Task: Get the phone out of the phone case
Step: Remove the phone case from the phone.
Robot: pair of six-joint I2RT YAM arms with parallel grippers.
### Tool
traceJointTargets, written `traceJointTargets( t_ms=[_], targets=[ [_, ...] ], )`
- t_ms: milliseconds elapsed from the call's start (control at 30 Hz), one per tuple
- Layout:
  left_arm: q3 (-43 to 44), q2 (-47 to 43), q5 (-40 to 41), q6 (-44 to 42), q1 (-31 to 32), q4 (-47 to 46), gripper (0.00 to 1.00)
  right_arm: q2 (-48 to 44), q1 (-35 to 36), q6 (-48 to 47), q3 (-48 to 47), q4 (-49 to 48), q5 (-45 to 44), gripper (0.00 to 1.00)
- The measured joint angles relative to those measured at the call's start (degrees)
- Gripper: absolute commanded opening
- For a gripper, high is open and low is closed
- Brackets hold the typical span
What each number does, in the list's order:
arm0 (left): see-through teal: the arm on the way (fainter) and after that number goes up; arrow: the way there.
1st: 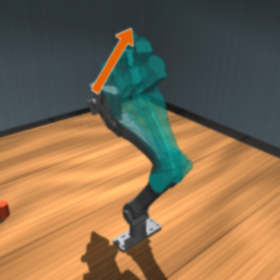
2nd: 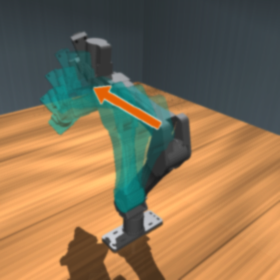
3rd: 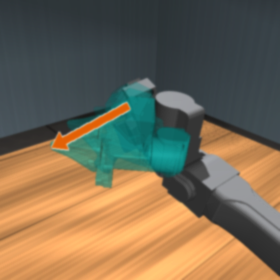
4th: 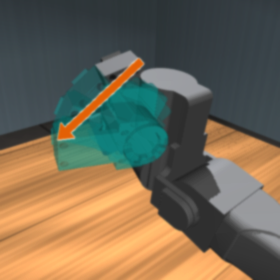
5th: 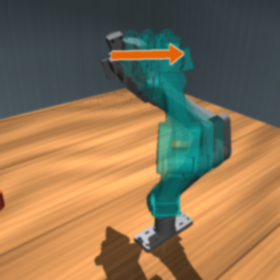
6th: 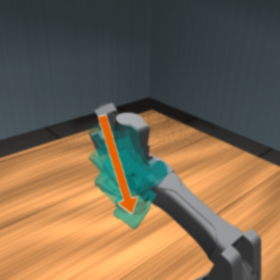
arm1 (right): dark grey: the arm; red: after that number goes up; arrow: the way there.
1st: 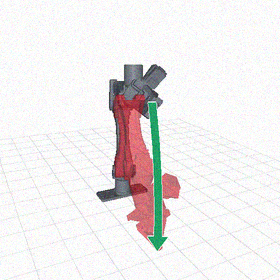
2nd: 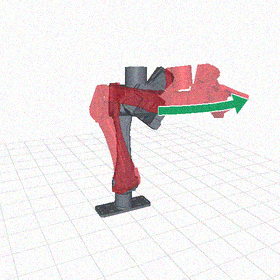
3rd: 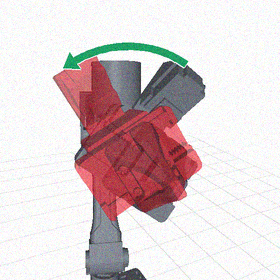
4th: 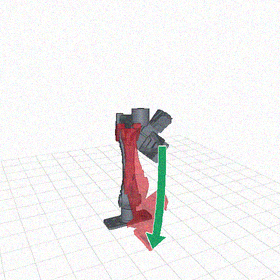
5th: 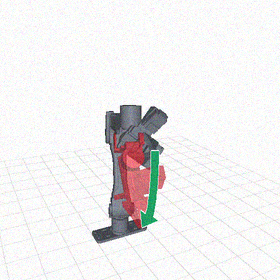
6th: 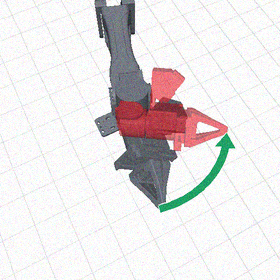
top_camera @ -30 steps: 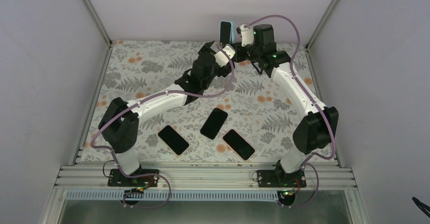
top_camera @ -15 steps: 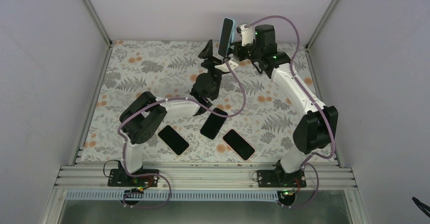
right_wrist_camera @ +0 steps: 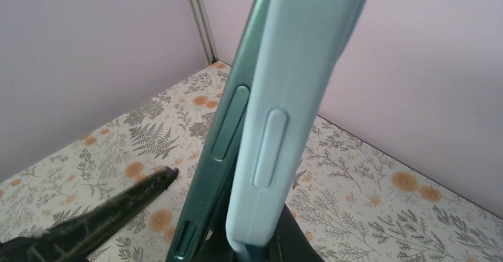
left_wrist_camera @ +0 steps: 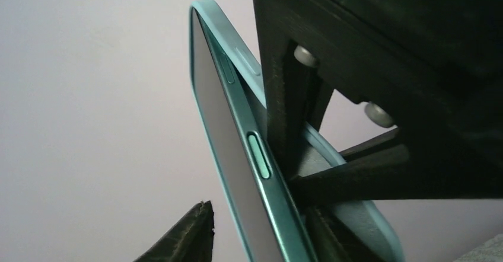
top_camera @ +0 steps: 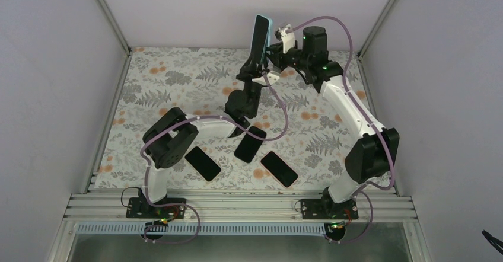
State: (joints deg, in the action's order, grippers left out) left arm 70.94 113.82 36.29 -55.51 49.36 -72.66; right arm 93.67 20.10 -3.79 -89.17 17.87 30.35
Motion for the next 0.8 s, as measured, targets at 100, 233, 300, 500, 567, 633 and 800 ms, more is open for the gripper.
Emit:
traceJointTargets(
  t_ms=[100, 233, 300, 500, 567, 633, 800],
  targets=[
    [0.0, 0.5, -0.2, 0.7, 0.5, -1.4, 0.17, -0.6, 0.0, -1.1, 0.1, 0.0, 1.1, 0.03],
    [0.1, 1.4, 0.0, 0.9, 0.9, -3.1, 0.08, -0.9, 0.0, -0.3, 0.2, 0.4, 1.0, 0.03],
    [0.1, 1.7, 0.1, 0.9, 1.0, -3.0, 0.04, -0.9, -0.4, 1.1, 0.7, 1.0, 0.8, 0.03],
    [-0.1, 1.8, 0.9, -0.9, 1.0, 0.9, 0.02, -0.8, -2.0, 2.1, 2.2, 4.5, -3.1, 0.03],
    [-0.6, 1.6, 0.8, -0.8, 1.0, 3.2, 0.02, -0.8, -2.6, 2.6, 3.2, 4.9, -4.3, 0.03],
    [-1.5, 0.6, 0.5, -0.3, 1.0, 6.6, 0.02, -0.8, -3.5, 3.1, 4.5, 5.5, -5.0, 0.03],
    [-4.4, -5.9, -2.2, 2.7, 0.9, 20.0, 0.02, -0.6, -6.1, 2.9, 6.0, 9.4, -6.1, 0.03]
  ],
)
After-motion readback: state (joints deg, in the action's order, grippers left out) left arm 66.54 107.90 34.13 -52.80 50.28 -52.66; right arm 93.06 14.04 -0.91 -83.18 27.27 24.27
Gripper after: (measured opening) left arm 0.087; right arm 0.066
